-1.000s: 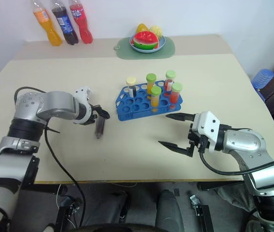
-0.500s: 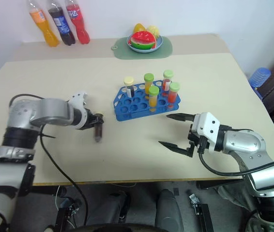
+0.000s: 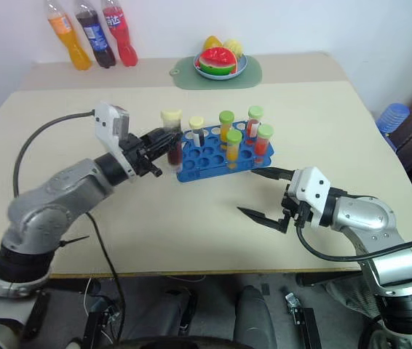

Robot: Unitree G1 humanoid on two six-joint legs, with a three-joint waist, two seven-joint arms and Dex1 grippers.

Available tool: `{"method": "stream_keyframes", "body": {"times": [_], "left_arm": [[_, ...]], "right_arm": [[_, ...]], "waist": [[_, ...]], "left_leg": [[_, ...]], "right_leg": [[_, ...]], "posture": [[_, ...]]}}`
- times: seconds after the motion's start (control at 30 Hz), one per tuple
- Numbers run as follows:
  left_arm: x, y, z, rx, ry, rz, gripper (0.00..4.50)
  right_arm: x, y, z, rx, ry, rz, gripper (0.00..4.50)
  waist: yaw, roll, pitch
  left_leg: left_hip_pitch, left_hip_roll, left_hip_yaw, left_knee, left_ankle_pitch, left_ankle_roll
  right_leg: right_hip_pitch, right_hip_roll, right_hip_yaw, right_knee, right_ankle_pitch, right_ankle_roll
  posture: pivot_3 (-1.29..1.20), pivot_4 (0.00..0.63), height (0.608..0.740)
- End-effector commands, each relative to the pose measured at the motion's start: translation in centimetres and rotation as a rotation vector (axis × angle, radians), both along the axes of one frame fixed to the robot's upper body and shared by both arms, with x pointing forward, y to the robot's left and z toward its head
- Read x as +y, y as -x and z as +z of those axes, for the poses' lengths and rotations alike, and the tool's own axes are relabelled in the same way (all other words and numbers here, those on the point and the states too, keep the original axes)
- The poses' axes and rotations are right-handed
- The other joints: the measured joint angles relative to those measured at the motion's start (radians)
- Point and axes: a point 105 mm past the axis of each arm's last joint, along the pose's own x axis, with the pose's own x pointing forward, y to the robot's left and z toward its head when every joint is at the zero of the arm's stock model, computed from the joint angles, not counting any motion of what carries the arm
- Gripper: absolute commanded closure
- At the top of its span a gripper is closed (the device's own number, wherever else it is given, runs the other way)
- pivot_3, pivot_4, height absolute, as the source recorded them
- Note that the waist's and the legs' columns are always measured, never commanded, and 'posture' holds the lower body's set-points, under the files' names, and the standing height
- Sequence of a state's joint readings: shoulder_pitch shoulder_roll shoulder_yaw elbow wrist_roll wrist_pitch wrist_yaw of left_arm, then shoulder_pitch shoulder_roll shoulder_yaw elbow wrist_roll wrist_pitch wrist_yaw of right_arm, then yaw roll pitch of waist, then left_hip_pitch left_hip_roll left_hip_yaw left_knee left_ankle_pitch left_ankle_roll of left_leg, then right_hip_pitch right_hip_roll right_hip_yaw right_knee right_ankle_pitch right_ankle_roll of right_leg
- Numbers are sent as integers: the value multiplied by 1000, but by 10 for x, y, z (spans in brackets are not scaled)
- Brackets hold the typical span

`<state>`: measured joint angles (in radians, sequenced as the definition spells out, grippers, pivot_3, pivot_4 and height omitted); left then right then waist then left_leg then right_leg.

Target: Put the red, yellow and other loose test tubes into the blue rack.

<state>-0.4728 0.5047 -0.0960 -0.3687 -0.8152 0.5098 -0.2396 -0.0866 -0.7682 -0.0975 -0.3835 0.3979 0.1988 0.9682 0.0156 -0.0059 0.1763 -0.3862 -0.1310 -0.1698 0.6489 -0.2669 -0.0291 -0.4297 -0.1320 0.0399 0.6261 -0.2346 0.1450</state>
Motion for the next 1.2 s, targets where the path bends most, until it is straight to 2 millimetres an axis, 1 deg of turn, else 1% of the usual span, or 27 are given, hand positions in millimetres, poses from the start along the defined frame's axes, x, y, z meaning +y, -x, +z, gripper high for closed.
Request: {"method": "stream_keyframes", "body": {"times": [0.03, 0.13, 0.2, 0.27, 0.47, 0.57, 0.63, 0.77, 0.87, 1.03, 1.2], "left_arm": [[-11, -1, 1, -195, -17, -13, 3719], [-24, -10, -15, -305, -77, 46, 3719], [-28, -17, -25, -298, -66, 78, 3719], [-33, -19, -34, -332, -93, 85, 3719], [-42, -28, -60, -281, -66, 95, 3719], [-46, -29, -65, -266, -54, 83, 3719], [-46, -31, -70, -250, -59, 84, 3719], [-47, -33, -76, -227, -50, 80, 3719], [-50, -34, -81, -206, -71, 67, 3719], [-57, -37, -82, -204, -58, 38, 3719], [-59, -41, -83, -208, -60, 27, 3719]], "right_arm": [[-6, -1, 13, -50, 2, -20, 0], [-8, 1, 14, -49, 9, -30, 0], [-11, 4, 14, -47, 14, -38, 0], [-14, 5, 14, -45, 20, -50, 0], [-18, 7, 16, -43, 23, -70, 0], [-19, 7, 18, -44, 24, -74, 0], [-20, 7, 18, -45, 25, -80, 0], [-19, 7, 18, -47, 23, -85, 0], [-19, 7, 18, -48, 19, -88, 0], [-18, 6, 16, -48, 12, -93, 0], [-17, 6, 15, -43, 2, -104, 0]], "waist": [[0, 0, 0], [0, -1, 0], [0, -1, 0], [0, -1, 0], [-1, -1, 0], [-1, -1, 0], [-1, -1, 0], [-1, -1, -1], [-1, -1, -1], [1, -1, -2], [1, -1, -1]], "left_leg": [[0, 0, 0, 0, 0, 0], [0, 0, 1, 0, -1, 1], [0, 0, 1, 0, -1, 2], [-1, 0, 1, 1, -1, 3], [-1, 0, 1, 1, -2, 4], [-1, 0, 1, 2, -2, 4], [-1, 0, 1, 2, -2, 4], [-1, 0, 1, 2, -2, 4], [0, 0, 1, 2, -2, 4], [0, 0, 1, 3, -2, 5], [0, 0, 1, 3, -2, 5]], "right_leg": [[0, 0, 0, 0, 0, 1], [0, 0, 1, -2, 2, 3], [1, 0, 1, -5, 3, 4], [2, 0, 1, -7, 5, 6], [2, 0, 2, -8, 6, 7], [2, 0, 2, -8, 6, 8], [2, 0, 2, -8, 6, 8], [3, 1, 2, -8, 6, 8], [3, 1, 2, -8, 6, 8], [4, 1, 2, -8, 6, 8], [4, 1, 2, -8, 6, 8]], "posture": [[0, 150, 740], [0, 150, 740], [0, 150, 740], [0, 150, 740], [0, 150, 740], [0, 150, 740], [0, 150, 740], [0, 150, 740], [0, 150, 740], [0, 150, 740], [0, 150, 740]]}}
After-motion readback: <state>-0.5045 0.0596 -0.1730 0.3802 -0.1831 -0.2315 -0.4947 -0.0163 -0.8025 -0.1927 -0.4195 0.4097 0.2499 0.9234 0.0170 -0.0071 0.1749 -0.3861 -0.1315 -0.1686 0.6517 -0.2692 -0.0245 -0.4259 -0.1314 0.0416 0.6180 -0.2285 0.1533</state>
